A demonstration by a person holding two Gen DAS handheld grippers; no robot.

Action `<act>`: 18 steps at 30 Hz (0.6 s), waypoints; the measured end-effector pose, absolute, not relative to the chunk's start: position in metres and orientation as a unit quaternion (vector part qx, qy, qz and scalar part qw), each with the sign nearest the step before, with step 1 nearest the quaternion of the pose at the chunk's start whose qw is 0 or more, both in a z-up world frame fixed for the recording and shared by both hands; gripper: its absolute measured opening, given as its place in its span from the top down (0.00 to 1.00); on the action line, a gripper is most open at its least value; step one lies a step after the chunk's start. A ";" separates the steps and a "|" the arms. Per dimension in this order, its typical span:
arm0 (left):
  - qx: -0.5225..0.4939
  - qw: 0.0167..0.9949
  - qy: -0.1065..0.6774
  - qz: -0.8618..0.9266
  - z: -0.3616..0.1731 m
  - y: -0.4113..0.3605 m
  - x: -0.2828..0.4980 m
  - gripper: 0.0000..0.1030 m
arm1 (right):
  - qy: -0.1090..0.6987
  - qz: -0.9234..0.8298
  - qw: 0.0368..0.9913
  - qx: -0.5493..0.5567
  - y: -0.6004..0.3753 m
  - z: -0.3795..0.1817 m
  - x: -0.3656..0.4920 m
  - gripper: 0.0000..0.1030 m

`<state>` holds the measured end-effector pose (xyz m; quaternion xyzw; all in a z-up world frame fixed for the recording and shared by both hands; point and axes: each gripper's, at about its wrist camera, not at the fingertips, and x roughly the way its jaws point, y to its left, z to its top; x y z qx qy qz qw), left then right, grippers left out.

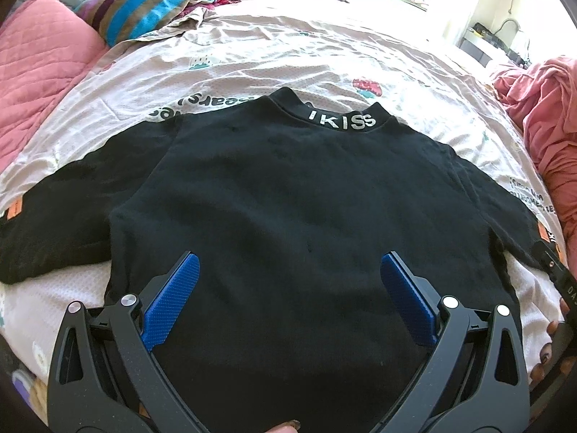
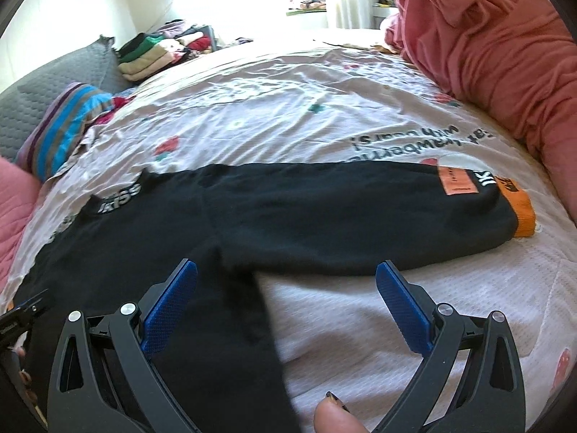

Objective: Fold small clothes
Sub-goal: 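Move the right tool along the sleeve toward its orange cuff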

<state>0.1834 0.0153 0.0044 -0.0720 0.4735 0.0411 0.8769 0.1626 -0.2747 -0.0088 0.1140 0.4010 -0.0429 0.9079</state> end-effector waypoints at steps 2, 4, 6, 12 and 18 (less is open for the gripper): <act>-0.067 0.876 0.475 0.048 0.002 0.015 0.188 0.08 | 0.402 -0.056 0.906 0.119 -0.285 -0.012 0.165 0.04; -0.067 0.876 0.475 0.049 0.000 0.014 0.194 0.08 | 0.405 -0.070 0.903 0.124 -0.295 -0.015 0.167 0.04; -0.065 0.875 0.477 0.048 -0.003 0.012 0.199 0.08 | 0.408 -0.086 0.899 0.131 -0.308 -0.019 0.170 0.04; -0.063 0.871 0.485 0.041 -0.010 0.008 0.215 0.08 | 0.423 -0.134 0.882 0.160 -0.346 -0.030 0.172 0.04; -0.075 0.871 0.483 0.036 -0.010 0.008 0.229 0.08 | 0.431 -0.176 0.864 0.192 -0.383 -0.043 0.169 0.04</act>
